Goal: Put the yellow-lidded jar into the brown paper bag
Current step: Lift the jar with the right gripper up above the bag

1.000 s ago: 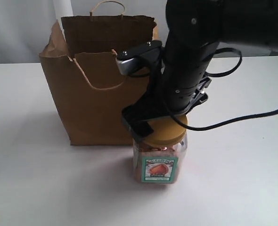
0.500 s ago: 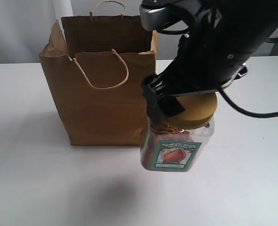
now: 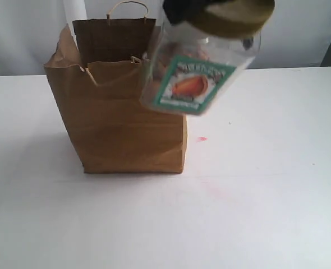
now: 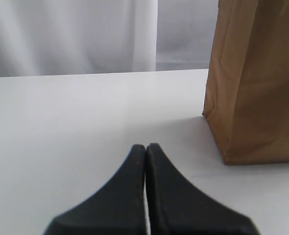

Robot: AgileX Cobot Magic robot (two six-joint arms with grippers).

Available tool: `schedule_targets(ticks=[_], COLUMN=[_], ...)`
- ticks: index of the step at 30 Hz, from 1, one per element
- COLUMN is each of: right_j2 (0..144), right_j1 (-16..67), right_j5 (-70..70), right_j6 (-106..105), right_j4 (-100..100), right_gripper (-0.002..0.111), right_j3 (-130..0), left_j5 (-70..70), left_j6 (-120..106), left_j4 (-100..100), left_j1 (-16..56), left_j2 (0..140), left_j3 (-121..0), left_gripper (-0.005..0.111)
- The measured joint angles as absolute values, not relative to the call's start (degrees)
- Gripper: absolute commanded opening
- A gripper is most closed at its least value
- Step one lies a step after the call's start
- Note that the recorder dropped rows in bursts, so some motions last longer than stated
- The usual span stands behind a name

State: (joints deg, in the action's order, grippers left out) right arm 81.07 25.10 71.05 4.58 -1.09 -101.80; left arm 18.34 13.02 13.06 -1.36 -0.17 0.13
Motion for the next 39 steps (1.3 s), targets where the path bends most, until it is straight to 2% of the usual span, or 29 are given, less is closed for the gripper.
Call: schedule_targets(ticks=[9,22,39], right_j2=[81.0,91.7,104.5], right_j1=[25.1,25.1,25.1], right_j5=[71.1,71.3,51.1], right_j6=[4.7,2.4,0.0], right_j4=[-1.0,-2.2,-2.4], right_gripper=[0.000,0.000,0.000], right_j3=[-118.2,-127.2,-130.2], left_j5=[18.3,18.3,18.3], left_j6=[13.0,13.0,13.0], left_j4=[13.1,13.1,13.1], left_j1=[-1.4,-1.4,-1.4], left_j2=[-0.2,-0.2,-0.2], left_j3=[0.1,0.1,0.1], left_gripper=[0.001,0.001,0.001])
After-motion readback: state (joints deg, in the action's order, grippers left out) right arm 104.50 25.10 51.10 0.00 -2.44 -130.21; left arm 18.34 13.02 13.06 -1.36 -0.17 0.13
